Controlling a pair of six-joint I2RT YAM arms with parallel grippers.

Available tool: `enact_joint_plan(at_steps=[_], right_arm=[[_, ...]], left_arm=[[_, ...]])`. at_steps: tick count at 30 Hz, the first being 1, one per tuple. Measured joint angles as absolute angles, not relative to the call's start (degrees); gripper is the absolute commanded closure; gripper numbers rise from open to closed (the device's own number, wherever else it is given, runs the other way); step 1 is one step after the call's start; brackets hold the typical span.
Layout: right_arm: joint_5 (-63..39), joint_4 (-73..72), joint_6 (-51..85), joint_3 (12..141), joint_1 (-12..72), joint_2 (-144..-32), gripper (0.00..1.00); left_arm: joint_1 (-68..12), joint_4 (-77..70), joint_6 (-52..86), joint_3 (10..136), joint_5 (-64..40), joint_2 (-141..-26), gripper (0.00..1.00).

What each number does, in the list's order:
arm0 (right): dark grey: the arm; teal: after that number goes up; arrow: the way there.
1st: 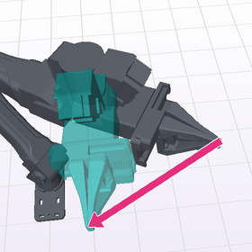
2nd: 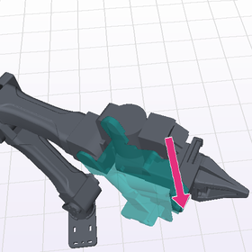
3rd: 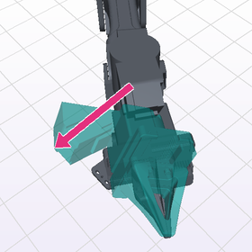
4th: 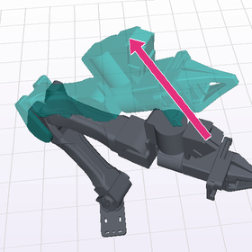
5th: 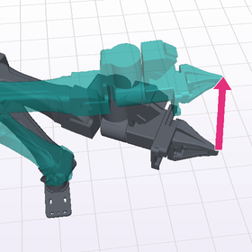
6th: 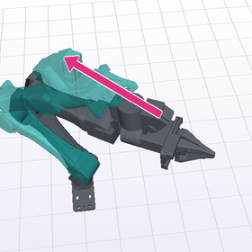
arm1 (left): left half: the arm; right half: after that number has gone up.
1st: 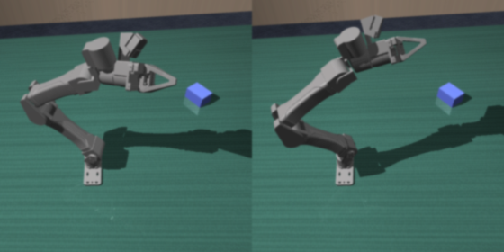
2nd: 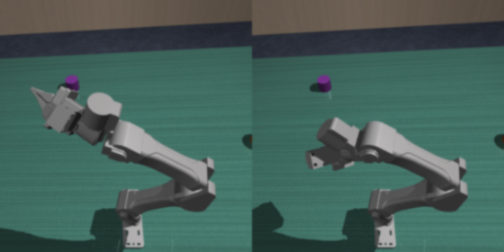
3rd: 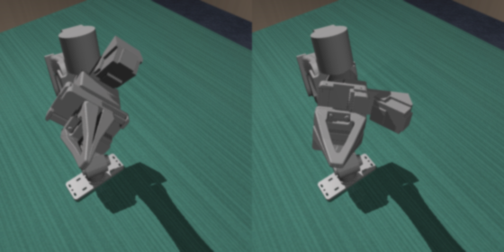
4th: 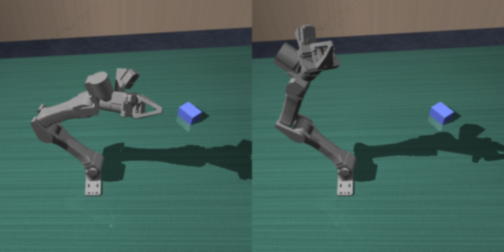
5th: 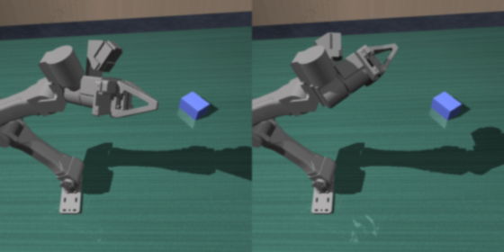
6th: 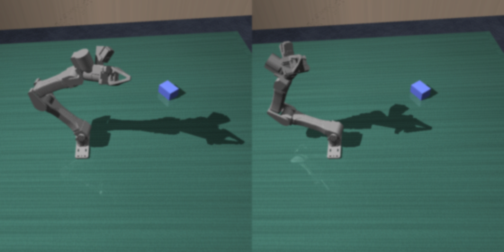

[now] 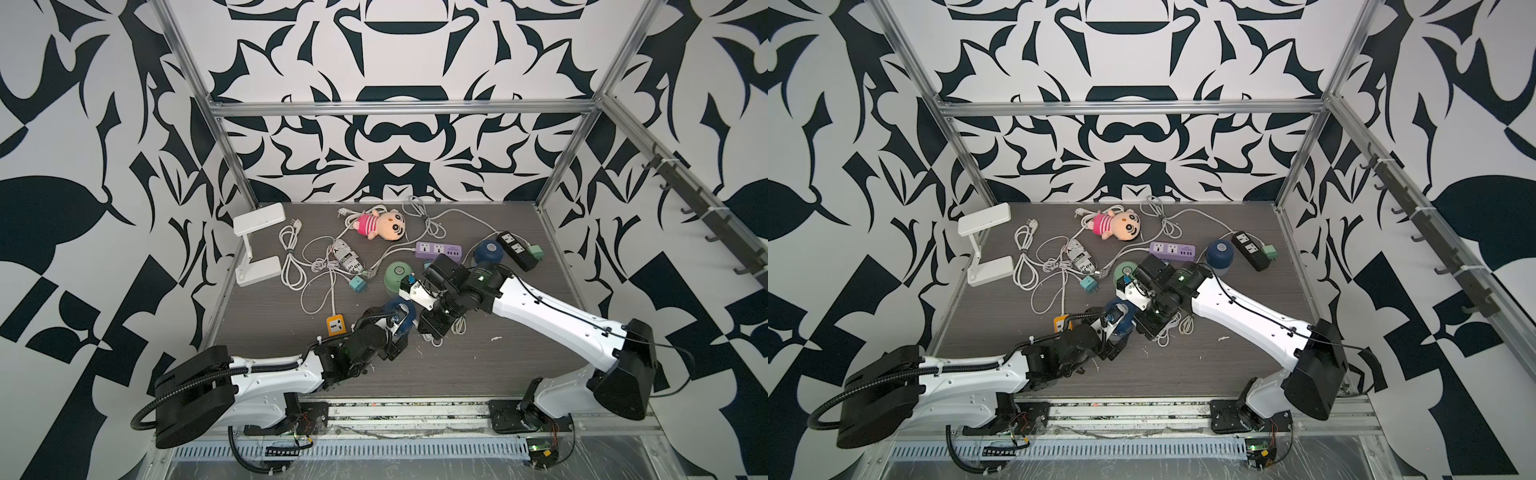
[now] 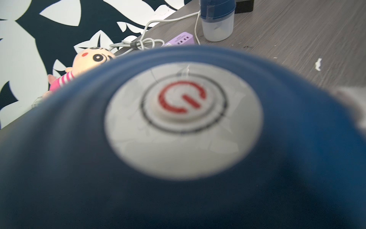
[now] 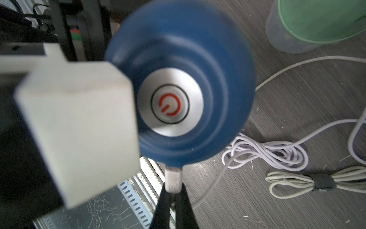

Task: Charge the cordless meat grinders
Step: Insert the charging cable into the cordless meat grinder.

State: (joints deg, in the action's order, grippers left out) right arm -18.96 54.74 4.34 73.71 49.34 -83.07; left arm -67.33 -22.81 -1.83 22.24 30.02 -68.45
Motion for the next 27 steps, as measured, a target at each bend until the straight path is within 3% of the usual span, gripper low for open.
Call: enact_joint_plan(at_steps=[27], right_arm=[[-22.31, 57.14, 4.99, 76.07, 46.85, -86.17, 1.0]], left_arm=[[-69.91, -29.28, 0.6, 20.1, 36.23, -71.64, 0.7]])
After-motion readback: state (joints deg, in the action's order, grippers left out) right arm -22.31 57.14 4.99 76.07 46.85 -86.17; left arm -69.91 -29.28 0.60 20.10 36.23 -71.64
